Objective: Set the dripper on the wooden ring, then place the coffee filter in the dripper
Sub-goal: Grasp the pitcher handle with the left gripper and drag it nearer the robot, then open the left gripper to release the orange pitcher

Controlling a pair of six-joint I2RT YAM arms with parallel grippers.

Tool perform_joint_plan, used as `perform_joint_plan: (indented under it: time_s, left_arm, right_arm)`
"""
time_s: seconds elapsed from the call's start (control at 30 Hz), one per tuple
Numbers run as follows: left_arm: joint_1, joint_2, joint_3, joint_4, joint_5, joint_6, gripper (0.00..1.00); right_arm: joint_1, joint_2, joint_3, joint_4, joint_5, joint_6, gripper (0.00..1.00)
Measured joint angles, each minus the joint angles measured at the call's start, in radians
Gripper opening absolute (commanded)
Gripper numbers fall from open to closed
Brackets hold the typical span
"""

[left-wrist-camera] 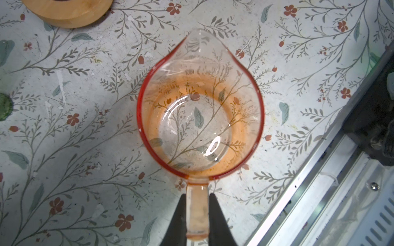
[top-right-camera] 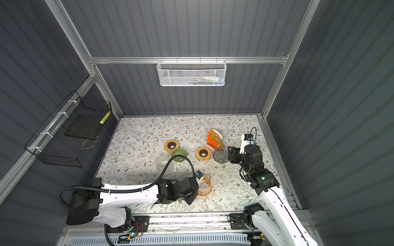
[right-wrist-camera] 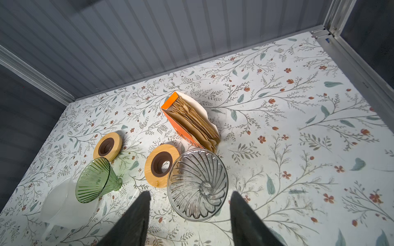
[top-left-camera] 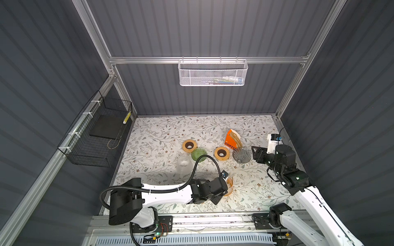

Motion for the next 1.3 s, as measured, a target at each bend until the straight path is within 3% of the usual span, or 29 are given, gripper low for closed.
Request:
perform_joint_plan:
  time_s: [0.5, 0.57, 0.67, 0.73, 1.3]
  left_arm:
    - [-0.031, -0.018, -0.050, 0.032, -0.043, -0.023, 0.01]
    - [-0.031, -0.024, -0.057, 0.034, -0.047, -0.029, 0.08]
    - [-0.031, -0.026, -0.061, 0.034, -0.061, -0.037, 0.34]
    - [-0.031, -0.026, -0.062, 0.031, -0.075, -0.042, 0.41]
    - [-0.032, -0.070, -0.078, -0.107, -0.228, -0.098, 0.43]
  right_arm:
    - [0.003, 0.001, 0.000, 0.000, -0.003, 0.010, 0.60]
    - [0.004, 0.001, 0.000, 0.000, -0.003, 0.010, 0.60]
    - [0.004, 0.002, 0.000, 0.000, -0.004, 0.010, 0.60]
    - [0.004, 0.002, 0.000, 0.000, -0.005, 0.011, 0.60]
    - [0.031, 0.058, 0.002, 0.000, -0.018, 0.017, 0.59]
